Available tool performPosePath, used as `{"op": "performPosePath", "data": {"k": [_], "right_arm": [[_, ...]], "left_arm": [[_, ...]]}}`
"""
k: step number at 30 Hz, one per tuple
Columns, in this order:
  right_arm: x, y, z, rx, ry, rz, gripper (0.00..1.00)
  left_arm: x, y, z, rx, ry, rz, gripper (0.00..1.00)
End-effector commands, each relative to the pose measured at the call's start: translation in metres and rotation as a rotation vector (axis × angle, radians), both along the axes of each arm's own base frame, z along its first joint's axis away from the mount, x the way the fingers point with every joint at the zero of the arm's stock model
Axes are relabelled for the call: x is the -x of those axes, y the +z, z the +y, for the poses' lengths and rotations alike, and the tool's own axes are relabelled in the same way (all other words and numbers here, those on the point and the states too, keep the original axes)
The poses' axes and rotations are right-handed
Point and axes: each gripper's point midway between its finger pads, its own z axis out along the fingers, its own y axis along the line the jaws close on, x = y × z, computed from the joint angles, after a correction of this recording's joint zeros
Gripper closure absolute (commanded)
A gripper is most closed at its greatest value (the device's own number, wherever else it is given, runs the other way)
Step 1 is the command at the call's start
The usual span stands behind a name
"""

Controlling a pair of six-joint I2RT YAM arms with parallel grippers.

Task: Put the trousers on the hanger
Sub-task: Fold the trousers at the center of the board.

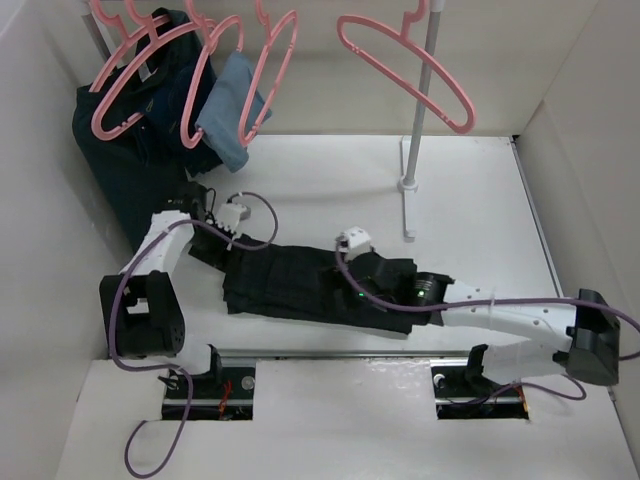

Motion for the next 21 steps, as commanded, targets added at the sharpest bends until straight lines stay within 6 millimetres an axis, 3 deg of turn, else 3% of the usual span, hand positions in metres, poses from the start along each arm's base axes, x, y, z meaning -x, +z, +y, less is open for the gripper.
{"op": "performPosePath", "data": {"k": [1, 3, 4, 5, 7, 9, 10, 13, 14, 16, 18, 21], "right_arm": [[0.002, -0.055, -0.084, 0.001, -0.356, 0.252, 0.00], [-0.010, -0.066, -0.124, -0.021, -0.509, 0.288, 0.00], [-0.007, -0.083, -0.147, 0.011, -0.569, 0.306, 0.00], [-0.011, -0.073, -0.158, -0.055, -0.606, 0.294, 0.00], [-0.018, -0.084, -0.182, -0.108, -0.696, 0.329, 0.00], [-0.025, -0.076, -0.189, -0.187, -0.725, 0.319, 0.00], [-0.031, -0.077, -0.201, -0.204, -0.785, 0.330, 0.00], [-0.037, -0.082, -0.220, -0.203, -0.873, 0.351, 0.00], [-0.043, -0.084, -0.230, -0.206, -0.919, 0.363, 0.00], [-0.057, -0.088, -0.226, -0.198, -0.885, 0.359, 0.00], [-0.071, -0.086, -0.206, -0.240, -0.777, 0.353, 0.00], [-0.079, -0.111, -0.199, -0.180, -0.749, 0.396, 0.00]], "left_arm": [[0.023, -0.029, 0.006, -0.062, 0.030, 0.097, 0.22], [0.021, -0.040, 0.008, -0.087, 0.047, 0.105, 0.19], [0.020, -0.043, 0.005, -0.085, 0.048, 0.108, 0.19], [0.022, -0.048, 0.002, -0.086, 0.036, 0.122, 0.19], [0.021, -0.051, -0.002, -0.085, 0.034, 0.114, 0.25], [0.023, -0.055, -0.004, -0.086, 0.024, 0.124, 0.42], [0.026, -0.057, -0.008, -0.061, 0.019, 0.134, 0.63], [0.033, -0.062, -0.006, -0.086, 0.005, 0.152, 1.00], [0.039, -0.065, -0.002, -0.106, -0.003, 0.169, 1.00], [0.046, -0.066, 0.012, -0.185, 0.000, 0.165, 1.00], [0.055, -0.072, 0.024, -0.247, -0.001, 0.158, 1.00], [0.063, -0.083, 0.033, -0.314, -0.003, 0.158, 1.00]]}}
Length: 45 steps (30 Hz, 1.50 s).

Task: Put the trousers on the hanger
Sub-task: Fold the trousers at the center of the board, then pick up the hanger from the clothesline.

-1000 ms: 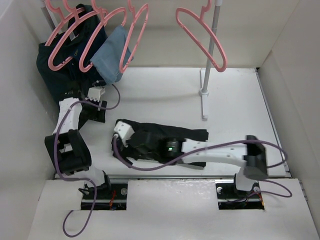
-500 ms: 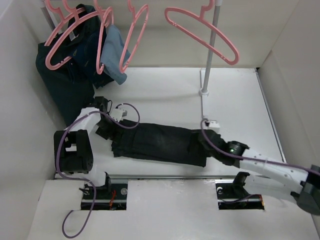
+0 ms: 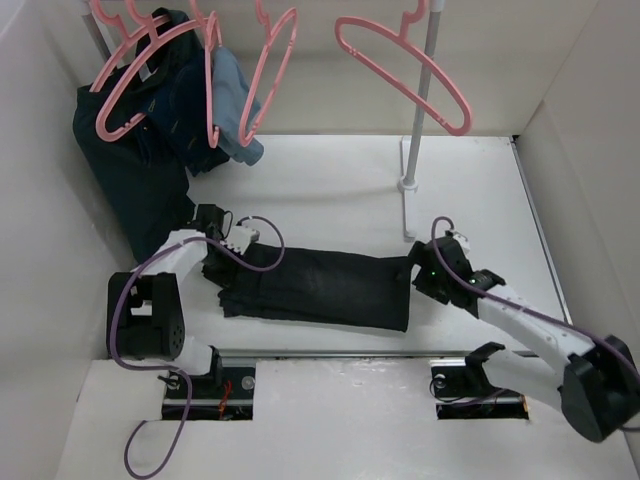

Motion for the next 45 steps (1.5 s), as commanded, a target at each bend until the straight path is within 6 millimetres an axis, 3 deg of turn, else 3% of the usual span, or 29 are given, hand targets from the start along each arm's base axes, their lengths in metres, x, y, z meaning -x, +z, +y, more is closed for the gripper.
{"op": "performPosePath", "data": {"k": [1, 4, 5, 7, 8, 9, 10, 13, 16, 18, 19, 21, 22, 24, 26, 28, 31, 33, 36, 37, 39, 40, 41, 43, 44, 45], "right_arm": [[-0.025, -0.005, 0.025, -0.052, 0.114, -0.044, 0.00], [-0.035, -0.010, 0.038, -0.084, 0.162, -0.046, 0.12], [-0.032, -0.024, 0.036, -0.061, 0.167, -0.004, 0.34], [-0.046, -0.022, 0.033, -0.075, 0.144, -0.007, 0.52], [-0.052, -0.025, 0.032, -0.067, 0.141, -0.012, 0.83], [-0.057, -0.026, 0.028, -0.065, 0.126, -0.008, 0.96], [-0.065, -0.024, 0.020, -0.066, 0.094, -0.012, 1.00], [-0.096, -0.007, 0.001, -0.049, 0.006, -0.067, 1.00], [-0.109, -0.003, -0.010, -0.030, -0.018, -0.082, 1.00], [-0.116, -0.003, -0.006, -0.015, 0.025, -0.082, 1.00], [-0.112, -0.005, -0.006, 0.009, 0.068, -0.075, 0.83], [-0.110, -0.005, -0.005, 0.021, 0.092, -0.064, 0.55], [-0.102, 0.000, -0.006, 0.029, 0.094, -0.065, 0.35], [-0.095, 0.012, -0.016, 0.076, 0.058, -0.092, 0.28], [-0.083, 0.043, -0.025, 0.103, 0.030, -0.145, 0.20], [-0.080, 0.078, -0.035, 0.143, -0.016, -0.220, 0.19], [-0.060, 0.131, -0.055, 0.215, -0.067, -0.329, 0.19], [-0.045, 0.178, -0.070, 0.237, -0.119, -0.416, 0.19], [-0.026, 0.240, -0.090, 0.282, -0.186, -0.543, 0.20], [-0.025, 0.255, -0.092, 0.288, -0.191, -0.573, 0.20], [-0.016, 0.294, -0.091, 0.272, -0.175, -0.658, 0.21], [-0.018, 0.303, -0.089, 0.292, -0.151, -0.677, 0.21], [-0.018, 0.313, -0.083, 0.290, -0.120, -0.694, 0.21], [-0.017, 0.357, -0.060, 0.255, -0.029, -0.775, 0.23], [-0.024, 0.351, -0.056, 0.282, -0.013, -0.754, 0.23], [-0.023, 0.359, -0.042, 0.273, 0.036, -0.770, 0.23]], "left_arm": [[0.025, -0.014, 0.030, -0.180, -0.028, 0.057, 1.00], [0.025, -0.020, 0.027, -0.177, -0.015, 0.046, 1.00], [0.028, -0.022, 0.024, -0.177, -0.016, 0.055, 1.00], [0.023, -0.022, 0.023, -0.184, -0.023, 0.032, 1.00], [0.026, -0.024, 0.023, -0.184, -0.014, 0.042, 1.00], [0.023, -0.024, 0.026, -0.202, -0.010, 0.027, 1.00], [0.018, -0.024, 0.028, -0.210, -0.007, 0.009, 1.00], [-0.001, -0.015, 0.024, -0.206, 0.000, -0.041, 1.00], [-0.007, -0.010, 0.017, -0.171, 0.004, -0.041, 1.00], [-0.003, -0.009, 0.016, -0.162, -0.008, -0.039, 1.00], [-0.001, -0.008, 0.016, -0.161, -0.008, -0.044, 0.91], [0.005, -0.007, 0.015, -0.154, -0.022, -0.054, 0.59], [0.000, 0.003, 0.015, -0.152, -0.033, -0.104, 0.28], [0.004, 0.010, 0.017, -0.153, -0.050, -0.138, 0.16], [-0.001, 0.035, 0.019, -0.165, -0.082, -0.251, 0.00], [-0.003, 0.055, 0.027, -0.208, -0.097, -0.335, 0.00], [-0.011, 0.105, 0.035, -0.256, -0.118, -0.549, 0.00], [-0.008, 0.143, 0.036, -0.262, -0.116, -0.701, 0.00], [0.006, 0.197, 0.020, -0.181, -0.164, -0.889, 0.00], [0.012, 0.210, 0.003, -0.101, -0.225, -0.931, 0.00], [0.025, 0.252, -0.016, 0.000, -0.274, -1.038, 0.00], [0.029, 0.266, -0.025, 0.052, -0.289, -1.071, 0.00], [0.038, 0.294, -0.040, 0.152, -0.300, -1.127, 0.00], [0.036, 0.331, -0.057, 0.269, -0.290, -1.153, 0.04], [0.028, 0.325, -0.059, 0.280, -0.293, -1.117, 0.04], [0.024, 0.350, -0.061, 0.300, -0.274, -1.161, 0.05]]}}
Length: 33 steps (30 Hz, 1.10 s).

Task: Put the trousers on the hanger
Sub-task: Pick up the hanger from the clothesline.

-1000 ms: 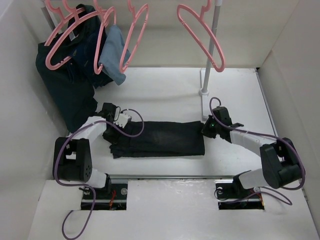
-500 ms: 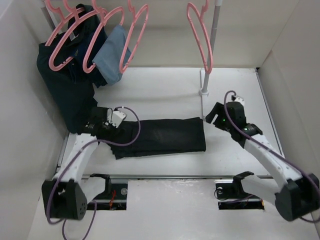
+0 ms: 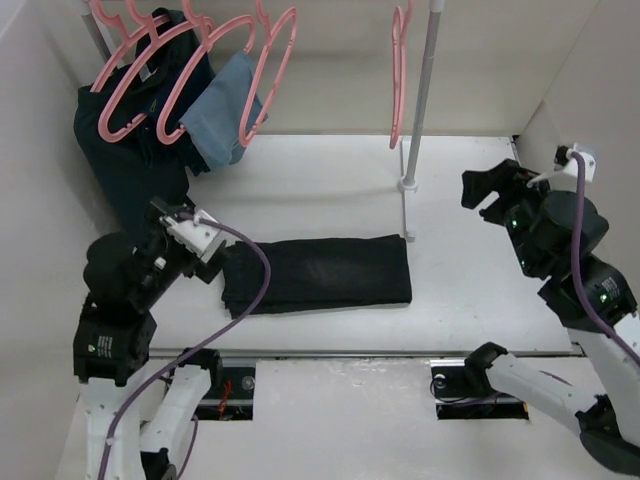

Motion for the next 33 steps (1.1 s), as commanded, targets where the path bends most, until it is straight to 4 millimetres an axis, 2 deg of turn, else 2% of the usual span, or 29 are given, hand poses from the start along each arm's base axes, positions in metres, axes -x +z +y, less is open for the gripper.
{"op": "performPosePath", "data": {"k": [1, 2, 3, 4, 5, 6, 7, 8, 9, 10, 11, 12, 13, 14, 15, 16, 17, 18, 19, 20, 21, 22, 23, 24, 27, 29, 31, 32, 33], "right_arm": [[-0.011, 0.017, 0.031, 0.127, 0.085, 0.012, 0.23], [-0.014, 0.024, 0.039, 0.137, 0.107, -0.004, 0.23], [-0.015, 0.028, 0.047, 0.132, 0.125, -0.012, 0.23], [-0.016, 0.028, 0.056, 0.142, 0.150, -0.017, 0.21], [-0.019, 0.034, 0.062, 0.135, 0.158, -0.040, 0.21], [-0.022, 0.031, 0.067, 0.135, 0.169, -0.039, 0.21], [-0.021, 0.029, 0.077, 0.131, 0.212, -0.043, 0.21], [-0.023, 0.024, 0.084, 0.131, 0.233, -0.041, 0.21], [-0.024, 0.019, 0.089, 0.132, 0.255, -0.038, 0.21], [-0.023, 0.012, 0.096, 0.139, 0.291, -0.025, 0.20], [-0.024, 0.000, 0.103, 0.150, 0.314, -0.009, 0.20], [-0.024, -0.008, 0.106, 0.149, 0.324, 0.008, 0.20], [-0.023, -0.009, 0.106, 0.133, 0.322, 0.007, 0.20], [-0.023, -0.022, 0.109, 0.148, 0.334, 0.031, 0.20], [-0.021, -0.026, 0.107, 0.140, 0.333, 0.041, 0.20], [-0.018, -0.027, 0.105, 0.122, 0.331, 0.041, 0.20], [-0.017, -0.031, 0.101, 0.130, 0.320, 0.051, 0.20], [-0.015, -0.039, 0.104, 0.125, 0.328, 0.065, 0.20], [-0.011, -0.042, 0.100, 0.116, 0.326, 0.071, 0.20], [-0.009, -0.043, 0.099, 0.116, 0.326, 0.071, 0.20], [-0.006, -0.047, 0.096, 0.113, 0.325, 0.081, 0.20], [-0.006, -0.047, 0.096, 0.113, 0.325, 0.081, 0.20], [-0.003, -0.050, 0.094, 0.106, 0.324, 0.086, 0.20], [-0.004, -0.050, 0.093, 0.107, 0.315, 0.086, 0.20], [0.002, -0.051, 0.087, 0.097, 0.314, 0.088, 0.20], [0.006, -0.048, 0.082, 0.090, 0.305, 0.075, 0.20], [0.005, -0.048, 0.081, 0.082, 0.294, 0.076, 0.20], [0.008, -0.045, 0.079, 0.076, 0.294, 0.067, 0.19], [0.007, -0.049, 0.079, 0.081, 0.294, 0.074, 0.19]], "left_arm": [[-0.021, 0.024, -0.037, 0.189, -0.122, 0.111, 0.05], [-0.029, 0.032, -0.041, 0.223, -0.124, 0.121, 0.05], [-0.033, 0.057, -0.047, 0.256, -0.151, 0.088, 0.07], [-0.040, 0.067, -0.052, 0.286, -0.163, 0.093, 0.07], [-0.060, 0.066, -0.058, 0.335, -0.162, 0.152, 0.08], [-0.069, 0.078, -0.062, 0.360, -0.171, 0.148, 0.08], [-0.074, 0.116, -0.064, 0.384, -0.184, 0.064, 0.08], [-0.099, 0.118, -0.067, 0.410, -0.175, 0.092, 0.08], [-0.108, 0.130, -0.073, 0.447, -0.181, 0.091, 0.08], [-0.111, 0.159, -0.074, 0.465, -0.195, 0.029, 0.06], [-0.123, 0.170, -0.074, 0.478, -0.191, 0.002, 0.05], [-0.148, 0.163, -0.081, 0.488, -0.194, 0.033, 0.04], [-0.155, 0.177, -0.082, 0.489, -0.193, -0.007, 0.04], [-0.165, 0.181, -0.085, 0.490, -0.192, -0.027, 0.04], [-0.186, 0.171, -0.090, 0.489, -0.173, -0.008, 0.02], [-0.193, 0.172, -0.100, 0.489, -0.177, -0.011, 0.02], [-0.201, 0.180, -0.099, 0.485, -0.147, -0.050, 0.02], [-0.210, 0.180, -0.100, 0.486, -0.119, -0.060, 0.02], [-0.228, 0.166, -0.107, 0.481, -0.094, -0.037, 0.02], [-0.238, 0.166, -0.102, 0.482, -0.036, -0.058, 0.02], [-0.252, 0.158, -0.102, 0.470, -0.003, -0.057, 0.04], [-0.261, 0.154, -0.099, 0.468, 0.032, -0.061, 0.06], [-0.266, 0.147, -0.105, 0.446, 0.041, -0.056, 0.08], [-0.274, 0.146, -0.094, 0.443, 0.114, -0.073, 0.15], [-0.289, 0.130, -0.089, 0.408, 0.187, -0.065, 0.29], [-0.288, 0.130, -0.093, 0.398, 0.177, -0.067, 0.43], [-0.292, 0.121, -0.086, 0.368, 0.216, -0.064, 0.57], [-0.291, 0.124, -0.089, 0.372, 0.216, -0.075, 0.72], [-0.290, 0.123, -0.088, 0.361, 0.215, -0.076, 0.79]]}}
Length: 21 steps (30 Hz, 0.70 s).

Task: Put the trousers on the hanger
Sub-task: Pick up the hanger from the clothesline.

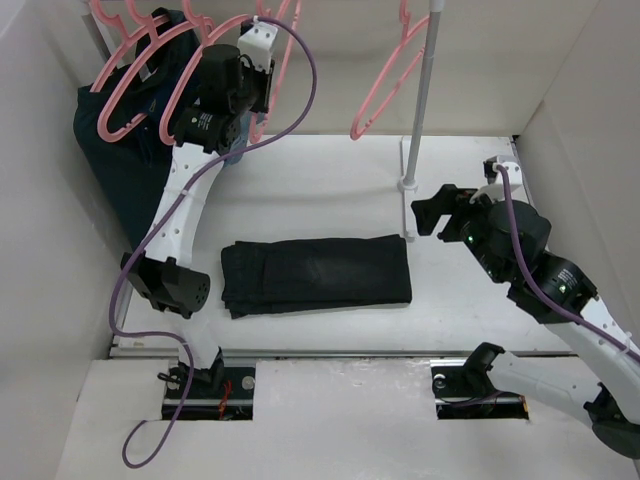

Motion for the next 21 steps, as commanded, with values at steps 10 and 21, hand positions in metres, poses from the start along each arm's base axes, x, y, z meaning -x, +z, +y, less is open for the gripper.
{"op": "performPosePath", "data": {"k": [10, 21], "right_arm": [[0.002, -0.004, 0.001, -0.021, -0.004, 0.007, 0.19], [-0.005, -0.037, 0.044, 0.001, 0.088, 0.088, 0.14]], "left_arm": [[0.038, 0.092, 0.007, 0.036, 0.060, -0.242, 1.00], [0.132, 0.136, 0.023, 0.134, -0.010, -0.254, 1.00]]}}
